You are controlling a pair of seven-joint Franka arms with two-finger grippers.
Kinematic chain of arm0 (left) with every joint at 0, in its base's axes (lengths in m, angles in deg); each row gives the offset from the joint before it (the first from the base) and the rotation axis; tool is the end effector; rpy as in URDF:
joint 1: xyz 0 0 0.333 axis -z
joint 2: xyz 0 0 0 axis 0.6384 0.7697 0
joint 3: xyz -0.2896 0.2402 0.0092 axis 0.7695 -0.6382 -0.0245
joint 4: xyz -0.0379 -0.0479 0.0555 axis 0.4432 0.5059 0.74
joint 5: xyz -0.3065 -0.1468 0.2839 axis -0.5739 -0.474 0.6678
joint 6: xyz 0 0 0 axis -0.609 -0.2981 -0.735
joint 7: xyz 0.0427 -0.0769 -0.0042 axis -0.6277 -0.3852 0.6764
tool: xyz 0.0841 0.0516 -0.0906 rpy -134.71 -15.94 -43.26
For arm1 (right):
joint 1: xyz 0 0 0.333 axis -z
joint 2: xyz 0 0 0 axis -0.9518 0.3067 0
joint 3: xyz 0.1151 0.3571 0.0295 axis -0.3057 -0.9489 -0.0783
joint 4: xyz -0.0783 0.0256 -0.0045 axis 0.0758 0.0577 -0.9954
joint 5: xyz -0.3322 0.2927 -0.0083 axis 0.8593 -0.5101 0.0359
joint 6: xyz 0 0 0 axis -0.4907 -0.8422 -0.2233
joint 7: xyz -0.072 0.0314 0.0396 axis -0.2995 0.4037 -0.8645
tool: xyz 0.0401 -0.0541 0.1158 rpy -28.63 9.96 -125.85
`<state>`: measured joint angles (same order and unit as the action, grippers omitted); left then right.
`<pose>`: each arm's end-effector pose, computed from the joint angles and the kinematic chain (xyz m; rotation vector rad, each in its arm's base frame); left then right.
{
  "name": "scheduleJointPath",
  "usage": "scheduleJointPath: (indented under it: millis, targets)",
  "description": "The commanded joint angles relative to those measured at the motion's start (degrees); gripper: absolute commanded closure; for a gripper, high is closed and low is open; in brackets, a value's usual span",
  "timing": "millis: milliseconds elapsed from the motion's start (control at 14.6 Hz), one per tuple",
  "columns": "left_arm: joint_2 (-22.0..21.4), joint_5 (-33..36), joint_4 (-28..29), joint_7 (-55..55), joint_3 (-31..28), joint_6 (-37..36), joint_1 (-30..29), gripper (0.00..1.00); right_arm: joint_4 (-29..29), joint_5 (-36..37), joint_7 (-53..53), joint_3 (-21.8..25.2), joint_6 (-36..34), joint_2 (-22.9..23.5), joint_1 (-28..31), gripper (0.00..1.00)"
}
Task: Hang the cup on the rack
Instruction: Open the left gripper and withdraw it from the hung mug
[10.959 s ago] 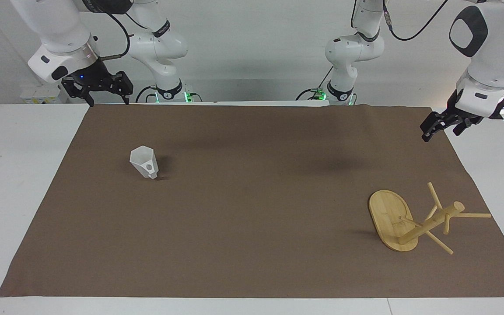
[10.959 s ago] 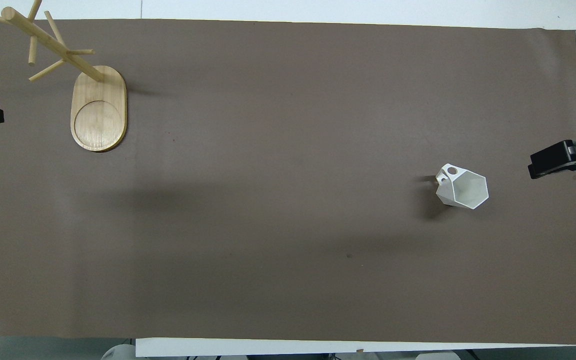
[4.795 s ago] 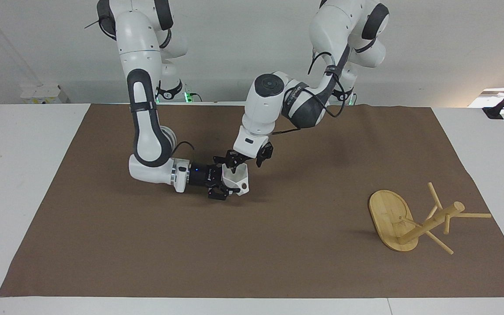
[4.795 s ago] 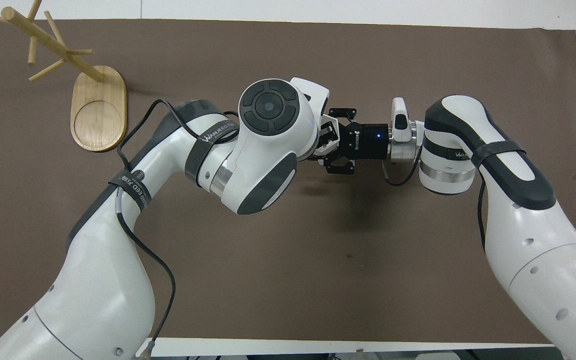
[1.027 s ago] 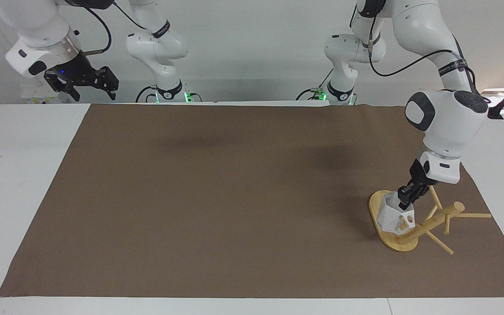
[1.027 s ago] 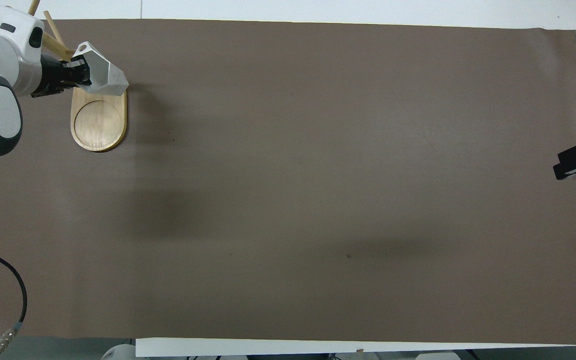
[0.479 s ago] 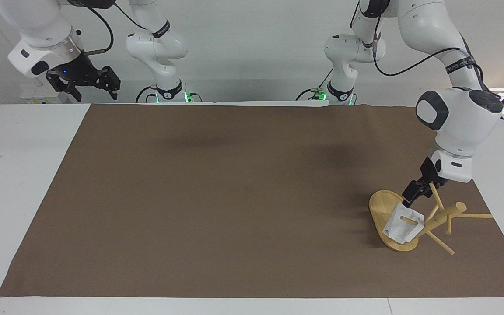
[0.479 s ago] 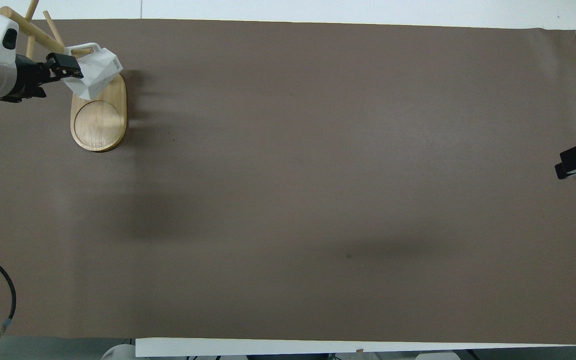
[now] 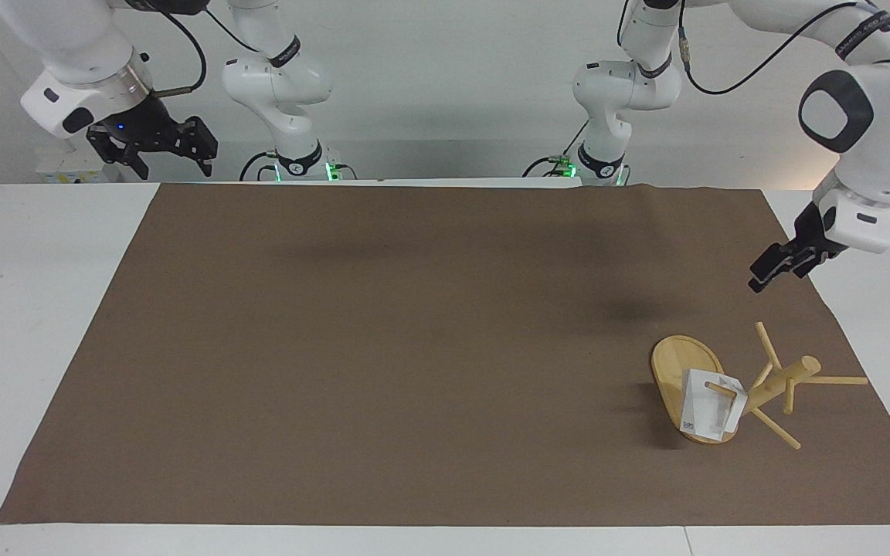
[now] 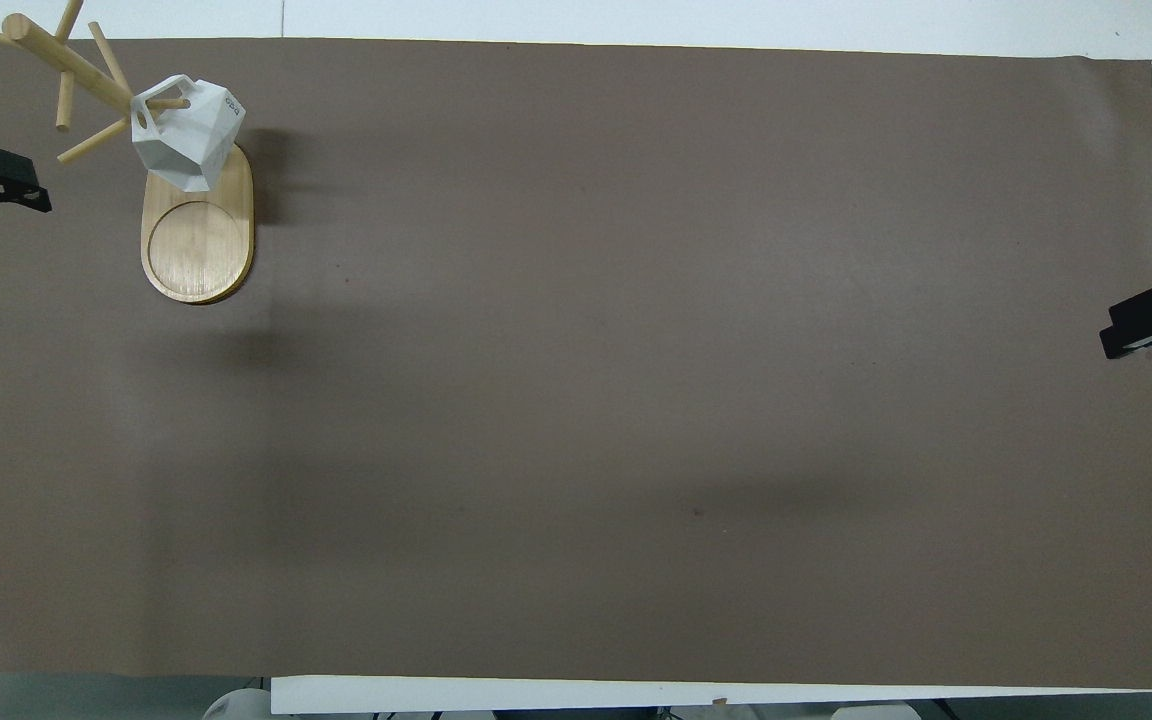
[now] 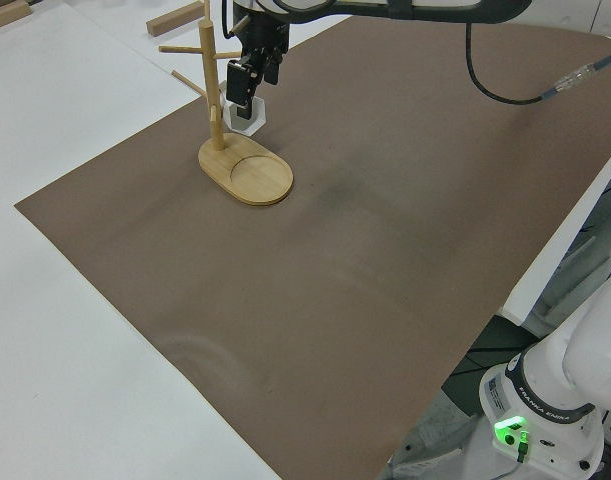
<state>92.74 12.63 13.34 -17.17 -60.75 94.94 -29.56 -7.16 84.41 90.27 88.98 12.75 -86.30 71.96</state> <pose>0.6447 0.0226 0.5903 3.0932 0.3168 0.0651 0.5620 -0.0251 0.6920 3.1015 0.1123 -0.2921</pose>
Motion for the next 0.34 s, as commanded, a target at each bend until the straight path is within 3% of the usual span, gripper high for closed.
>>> scheduleJointPath:
  millis: [0,137,274]
  targets:
    - [-2.12,0.46,-3.15,-6.61,-0.19,-7.81,0.26,0.00,-0.01,-1.29,-0.90,-0.17,-0.09,-0.09,0.53,0.01]
    - [-1.95,0.46,-7.71,-12.02,0.43,-13.80,0.96,0.00,-0.01,-1.29,-0.90,-0.17,-0.09,-0.17,0.62,0.01]
    - [-1.60,0.81,-9.14,-11.94,0.52,-14.61,1.66,0.00,-0.10,-1.38,-0.90,-0.17,-0.18,-0.17,0.71,0.01]
